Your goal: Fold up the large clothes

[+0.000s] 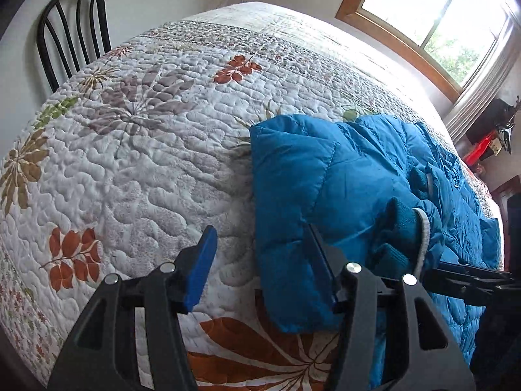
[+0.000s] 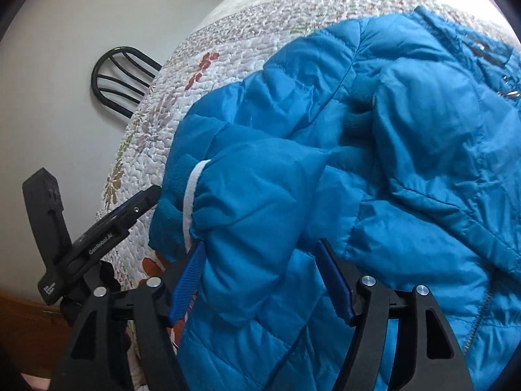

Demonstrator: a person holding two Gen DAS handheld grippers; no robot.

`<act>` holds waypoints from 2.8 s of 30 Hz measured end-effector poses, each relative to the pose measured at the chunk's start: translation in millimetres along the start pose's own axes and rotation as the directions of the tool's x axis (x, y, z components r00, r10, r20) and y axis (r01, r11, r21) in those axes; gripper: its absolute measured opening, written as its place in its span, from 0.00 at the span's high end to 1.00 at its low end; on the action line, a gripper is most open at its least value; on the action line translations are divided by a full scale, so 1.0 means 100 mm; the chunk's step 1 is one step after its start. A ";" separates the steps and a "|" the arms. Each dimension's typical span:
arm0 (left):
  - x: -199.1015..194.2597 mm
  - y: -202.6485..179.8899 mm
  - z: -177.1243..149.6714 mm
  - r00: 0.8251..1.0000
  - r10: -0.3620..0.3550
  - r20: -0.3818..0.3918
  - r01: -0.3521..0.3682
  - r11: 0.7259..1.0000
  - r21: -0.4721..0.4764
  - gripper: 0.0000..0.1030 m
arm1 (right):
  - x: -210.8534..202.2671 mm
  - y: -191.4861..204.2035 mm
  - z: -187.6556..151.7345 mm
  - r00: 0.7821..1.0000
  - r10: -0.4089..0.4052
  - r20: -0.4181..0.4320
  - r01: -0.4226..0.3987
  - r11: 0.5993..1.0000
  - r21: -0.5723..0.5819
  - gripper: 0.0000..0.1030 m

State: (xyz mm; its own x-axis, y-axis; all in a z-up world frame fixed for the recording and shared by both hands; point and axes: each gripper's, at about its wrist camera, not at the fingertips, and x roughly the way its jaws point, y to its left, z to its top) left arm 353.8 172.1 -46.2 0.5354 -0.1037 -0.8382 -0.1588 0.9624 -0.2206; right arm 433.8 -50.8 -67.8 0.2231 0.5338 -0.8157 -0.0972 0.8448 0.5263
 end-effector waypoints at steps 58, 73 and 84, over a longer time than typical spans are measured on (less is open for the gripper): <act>0.75 -2.01 0.07 0.992 -0.051 -0.117 0.085 0.947 0.311 0.52 | -1.94 -1.89 -0.23 0.845 -0.466 0.262 0.388 0.872 0.299 0.77; 0.50 -2.39 0.03 0.995 -0.069 -0.066 0.089 0.925 0.370 0.53 | -2.10 -2.49 -0.47 0.886 -0.383 0.261 0.246 0.866 0.435 0.60; 0.92 -2.36 0.03 0.994 -0.039 -0.102 0.073 0.930 0.359 0.50 | -1.91 -2.73 -0.34 0.846 -0.483 0.225 0.341 0.815 0.468 0.93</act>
State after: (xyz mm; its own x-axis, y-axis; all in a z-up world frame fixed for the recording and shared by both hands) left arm 443.3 -64.2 -69.8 0.4539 -0.1658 -0.8755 0.1892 0.9781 -0.0871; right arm 385.0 -381.8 -63.6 0.4535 0.0351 -0.8906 0.4508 0.8529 0.2632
